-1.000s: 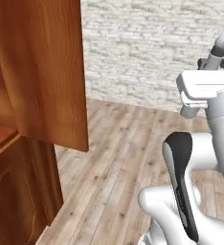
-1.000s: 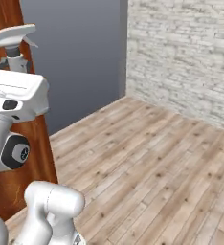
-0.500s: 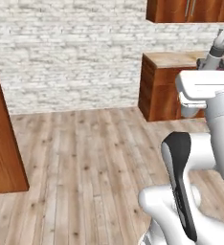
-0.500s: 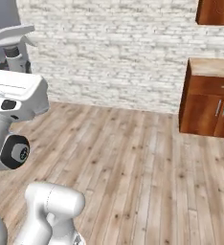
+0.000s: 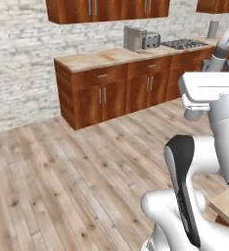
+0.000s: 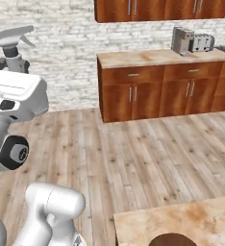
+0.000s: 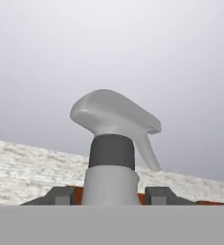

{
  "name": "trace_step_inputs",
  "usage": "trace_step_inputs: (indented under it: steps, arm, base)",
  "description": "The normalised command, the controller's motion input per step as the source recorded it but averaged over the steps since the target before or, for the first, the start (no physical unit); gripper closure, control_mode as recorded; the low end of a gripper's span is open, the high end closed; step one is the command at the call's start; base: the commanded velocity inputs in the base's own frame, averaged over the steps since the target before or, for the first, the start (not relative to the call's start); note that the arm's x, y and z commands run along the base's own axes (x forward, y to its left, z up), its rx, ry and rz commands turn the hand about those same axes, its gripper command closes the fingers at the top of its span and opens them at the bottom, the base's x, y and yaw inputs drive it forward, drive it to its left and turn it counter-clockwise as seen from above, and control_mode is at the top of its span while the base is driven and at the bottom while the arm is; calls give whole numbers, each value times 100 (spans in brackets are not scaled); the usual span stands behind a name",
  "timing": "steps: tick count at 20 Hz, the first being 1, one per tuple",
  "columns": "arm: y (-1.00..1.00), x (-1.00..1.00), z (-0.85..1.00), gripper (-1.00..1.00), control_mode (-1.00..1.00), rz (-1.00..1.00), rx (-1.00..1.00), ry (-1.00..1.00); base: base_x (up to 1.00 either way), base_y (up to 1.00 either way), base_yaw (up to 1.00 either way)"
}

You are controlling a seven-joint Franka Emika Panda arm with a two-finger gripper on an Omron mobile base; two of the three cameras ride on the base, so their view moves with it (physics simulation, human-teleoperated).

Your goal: Grab the spray bottle from the cabinet, then place it next to the cutting board for sanitizing. Then grab the dish brush from the countertop next to the sink and place it next to the cutting board.

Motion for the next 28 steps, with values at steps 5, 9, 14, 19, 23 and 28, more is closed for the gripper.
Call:
trace_step_inputs:
  steps: [5,9,14,19,23,28]
  arm:
    - [0,0,0,100,100,0,0,0]
    - [0,0,0,100,100,0,0,0]
    - [0,0,0,100,100,0,0,0]
    - [0,0,0,100,100,0,0,0]
    - [0,0,0,100,100,0,0,0]
    - [0,0,0,100,100,0,0,0]
  base:
    - [0,-21,-63]
    - [0,-3,-57]
    - [-67,0,-60]
    - [-48,-1,-61]
    - [8,11,-36]
    - [4,50,-61]
